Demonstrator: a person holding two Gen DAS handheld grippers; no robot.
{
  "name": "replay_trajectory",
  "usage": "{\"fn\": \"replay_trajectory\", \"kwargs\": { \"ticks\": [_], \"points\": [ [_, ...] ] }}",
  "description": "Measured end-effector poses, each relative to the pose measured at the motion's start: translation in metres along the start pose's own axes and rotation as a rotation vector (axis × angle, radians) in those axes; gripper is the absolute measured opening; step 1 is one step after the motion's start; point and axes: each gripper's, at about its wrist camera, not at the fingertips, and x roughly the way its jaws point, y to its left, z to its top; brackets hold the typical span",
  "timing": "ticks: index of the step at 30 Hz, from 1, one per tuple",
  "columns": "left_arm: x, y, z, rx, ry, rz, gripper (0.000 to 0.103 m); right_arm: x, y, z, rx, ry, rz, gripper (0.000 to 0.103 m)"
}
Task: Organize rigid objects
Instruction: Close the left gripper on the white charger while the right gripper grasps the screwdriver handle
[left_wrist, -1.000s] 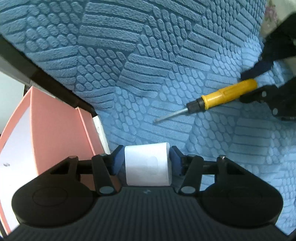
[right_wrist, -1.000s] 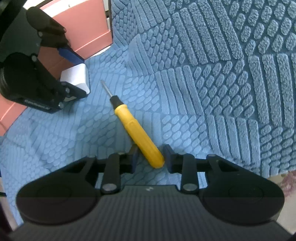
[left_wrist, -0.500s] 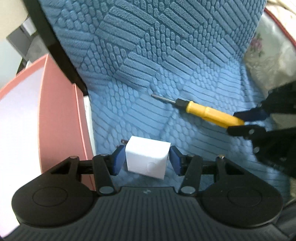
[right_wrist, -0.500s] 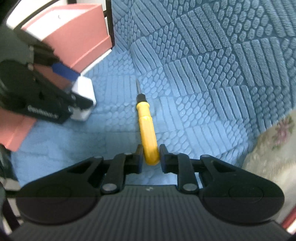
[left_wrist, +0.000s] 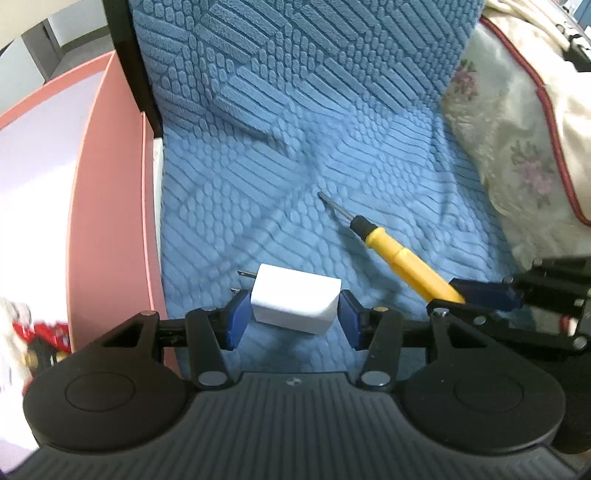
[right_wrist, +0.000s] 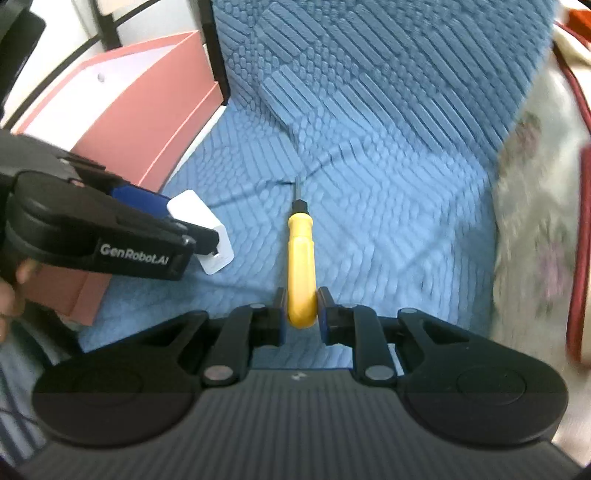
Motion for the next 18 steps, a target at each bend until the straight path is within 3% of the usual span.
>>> {"fn": "replay_trajectory", "kwargs": {
  "ticks": [11, 18],
  "points": [
    [-0.010, -0.009, -0.039, 0.017, 0.062, -0.037, 0.057, -0.032, 0.016, -0.060, 0.197, -0.072, -0.038, 0.020],
    [-0.007, -0.018, -0.037, 0.033, 0.019, -0.004, 0.057, -0.034, 0.017, -0.070, 0.231, -0.098, -0.054, 0.021]
  ]
}}
